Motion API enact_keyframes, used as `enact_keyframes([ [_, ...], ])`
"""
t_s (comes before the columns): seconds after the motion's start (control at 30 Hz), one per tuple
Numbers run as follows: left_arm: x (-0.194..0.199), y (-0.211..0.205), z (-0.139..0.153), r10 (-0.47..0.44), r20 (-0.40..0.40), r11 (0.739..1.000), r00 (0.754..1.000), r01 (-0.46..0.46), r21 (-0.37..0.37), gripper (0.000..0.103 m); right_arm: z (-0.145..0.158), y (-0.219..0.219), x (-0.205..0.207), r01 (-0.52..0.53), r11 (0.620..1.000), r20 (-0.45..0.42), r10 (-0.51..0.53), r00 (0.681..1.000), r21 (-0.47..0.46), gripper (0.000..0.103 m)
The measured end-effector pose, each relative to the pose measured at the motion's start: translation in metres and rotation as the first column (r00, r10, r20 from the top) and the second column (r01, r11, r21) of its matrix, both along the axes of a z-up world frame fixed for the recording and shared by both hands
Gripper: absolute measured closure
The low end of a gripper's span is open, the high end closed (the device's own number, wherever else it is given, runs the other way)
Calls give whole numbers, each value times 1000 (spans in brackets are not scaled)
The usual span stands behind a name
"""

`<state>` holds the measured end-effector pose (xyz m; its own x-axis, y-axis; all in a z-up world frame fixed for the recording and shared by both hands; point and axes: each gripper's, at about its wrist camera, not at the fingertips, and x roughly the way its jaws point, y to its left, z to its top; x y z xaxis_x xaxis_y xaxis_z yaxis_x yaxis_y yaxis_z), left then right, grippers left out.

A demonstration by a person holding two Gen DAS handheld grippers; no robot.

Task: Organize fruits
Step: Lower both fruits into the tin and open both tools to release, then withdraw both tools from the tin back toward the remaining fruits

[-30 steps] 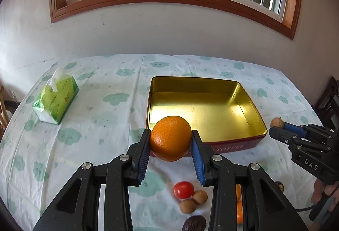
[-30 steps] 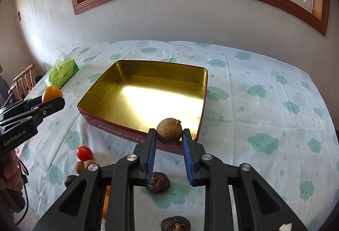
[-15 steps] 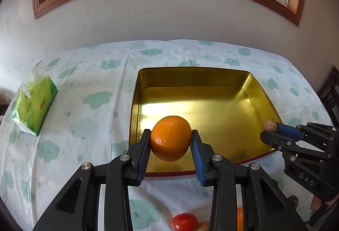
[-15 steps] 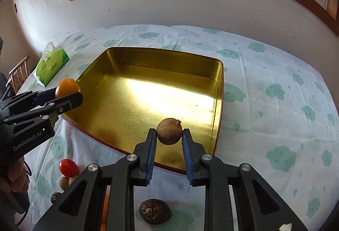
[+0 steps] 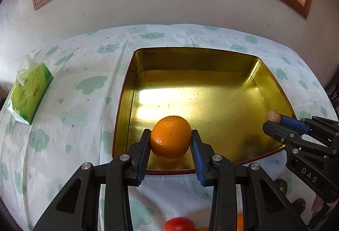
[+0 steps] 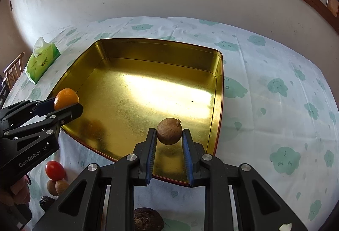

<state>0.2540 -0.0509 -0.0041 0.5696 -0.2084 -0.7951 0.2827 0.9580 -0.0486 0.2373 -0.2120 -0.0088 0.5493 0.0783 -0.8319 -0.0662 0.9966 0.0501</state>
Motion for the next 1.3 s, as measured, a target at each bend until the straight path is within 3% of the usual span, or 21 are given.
enact_keyframes([
  [0.63,-11,1,0,36,-8,999,999,-36,-4,65,1,-1,-5,0,1000,4,0,1000,-22,80],
  [1.3,-18,-3,10,29,15,1000,999,-30,9,63,19,3,-23,-11,1000,43,11,999,-11,56],
])
